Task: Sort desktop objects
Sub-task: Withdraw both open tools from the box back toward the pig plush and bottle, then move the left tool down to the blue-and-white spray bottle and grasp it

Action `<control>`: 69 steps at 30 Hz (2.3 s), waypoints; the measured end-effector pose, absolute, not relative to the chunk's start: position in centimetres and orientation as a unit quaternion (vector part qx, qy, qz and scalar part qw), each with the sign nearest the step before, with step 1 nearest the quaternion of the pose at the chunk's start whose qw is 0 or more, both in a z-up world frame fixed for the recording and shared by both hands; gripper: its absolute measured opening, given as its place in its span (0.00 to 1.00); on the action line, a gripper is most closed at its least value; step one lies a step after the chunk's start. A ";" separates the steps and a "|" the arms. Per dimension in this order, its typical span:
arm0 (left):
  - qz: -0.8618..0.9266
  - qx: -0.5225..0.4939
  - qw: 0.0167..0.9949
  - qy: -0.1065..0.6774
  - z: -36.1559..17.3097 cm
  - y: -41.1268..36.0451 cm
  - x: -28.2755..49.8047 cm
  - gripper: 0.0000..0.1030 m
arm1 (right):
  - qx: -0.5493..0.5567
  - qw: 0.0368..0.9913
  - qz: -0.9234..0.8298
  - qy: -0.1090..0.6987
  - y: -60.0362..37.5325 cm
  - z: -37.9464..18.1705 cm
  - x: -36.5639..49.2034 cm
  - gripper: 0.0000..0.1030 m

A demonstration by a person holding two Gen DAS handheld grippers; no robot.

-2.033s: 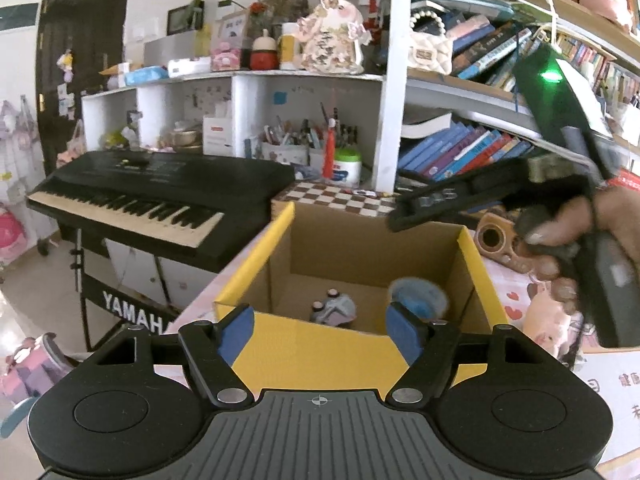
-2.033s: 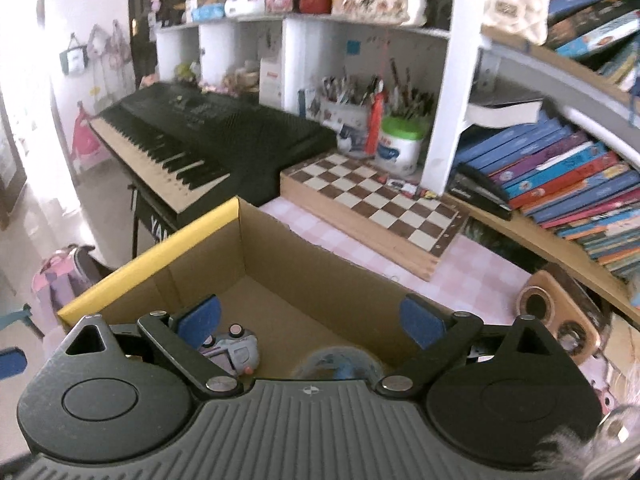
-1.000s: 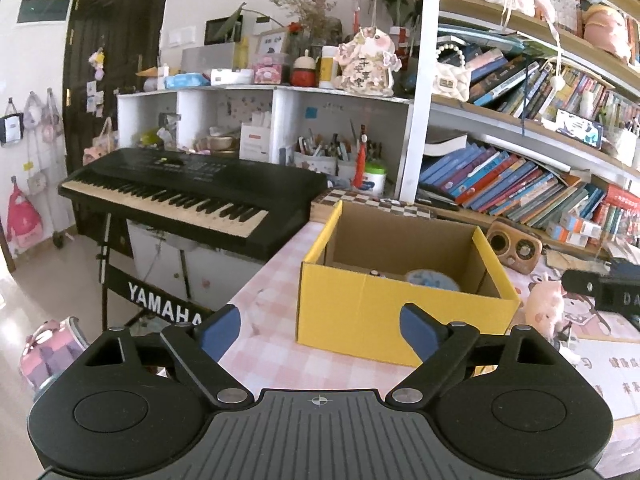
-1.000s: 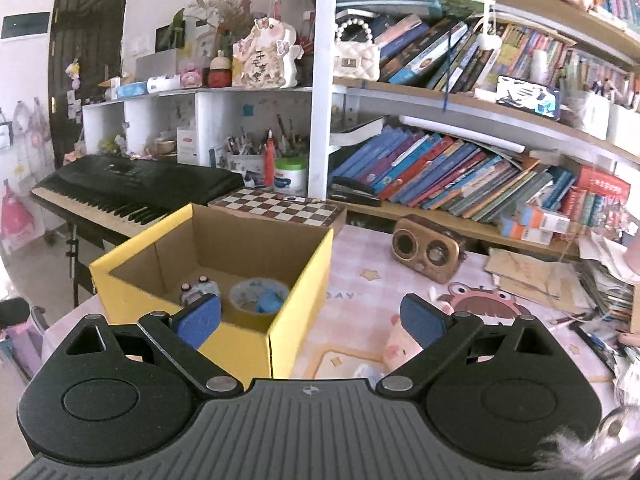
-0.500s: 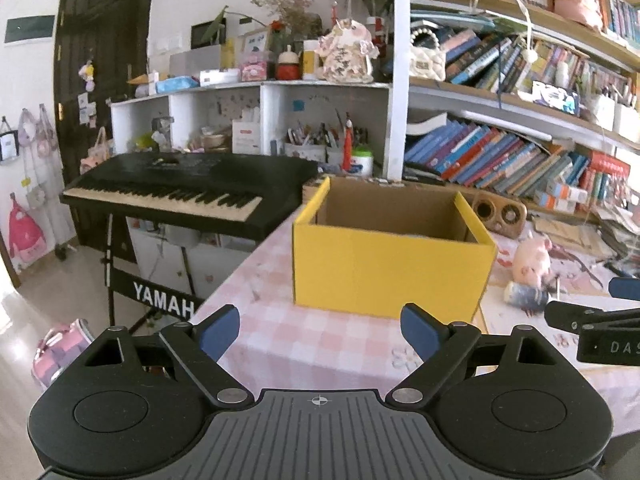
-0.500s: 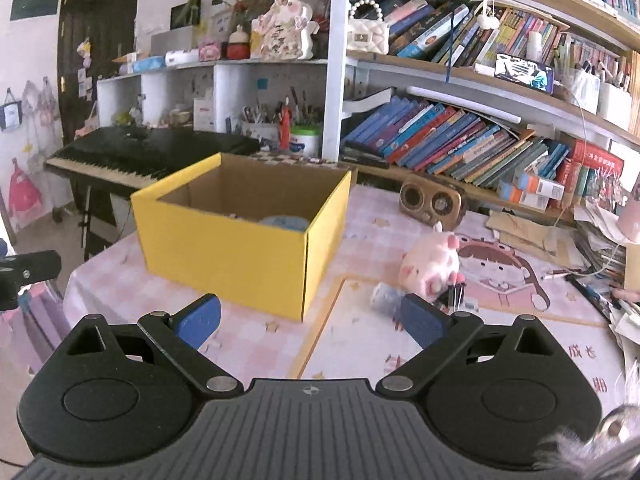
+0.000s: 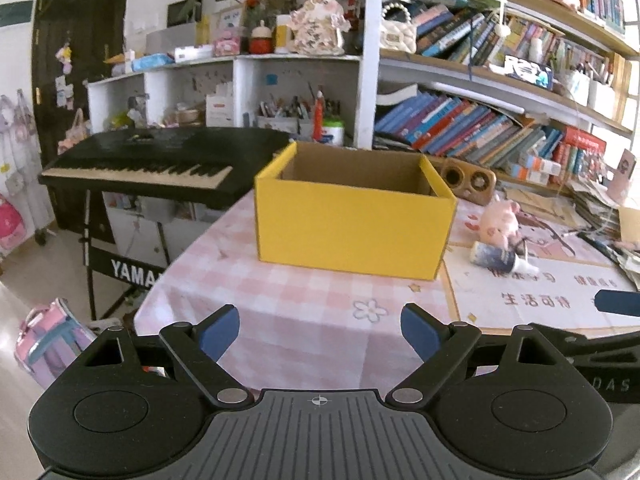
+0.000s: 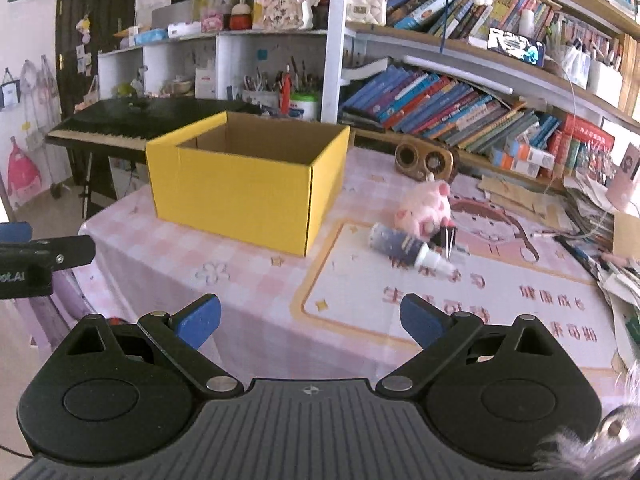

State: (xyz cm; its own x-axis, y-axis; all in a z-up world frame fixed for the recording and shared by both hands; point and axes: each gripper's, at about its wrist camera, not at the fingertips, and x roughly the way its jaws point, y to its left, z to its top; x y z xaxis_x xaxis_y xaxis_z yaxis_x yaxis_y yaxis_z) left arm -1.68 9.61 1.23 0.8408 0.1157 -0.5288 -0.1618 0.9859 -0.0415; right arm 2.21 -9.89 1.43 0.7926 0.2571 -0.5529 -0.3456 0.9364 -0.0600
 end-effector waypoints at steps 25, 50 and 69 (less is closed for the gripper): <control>-0.044 0.007 0.950 0.308 0.0 2.9 1.0 0.88 | -0.045 0.939 0.078 0.333 -15.7 -0.2 1.8 0.95; -0.065 0.003 0.941 0.331 -0.8 -4.4 8.0 0.88 | -0.058 0.929 0.066 0.359 -22.4 -0.2 8.0 0.95; -0.051 0.012 0.940 0.337 -1.0 -9.6 13.2 0.88 | -0.049 0.927 0.071 0.365 -28.4 -0.5 14.6 0.95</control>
State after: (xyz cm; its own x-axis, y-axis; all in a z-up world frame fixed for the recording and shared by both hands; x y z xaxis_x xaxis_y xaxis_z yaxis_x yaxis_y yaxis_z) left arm 13.20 -9.57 -0.96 0.7680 -0.0875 -0.6344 0.1032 0.9946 -0.0123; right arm 14.63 -28.35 -0.47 0.7229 0.0965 -0.6841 -0.1676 0.9851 -0.0381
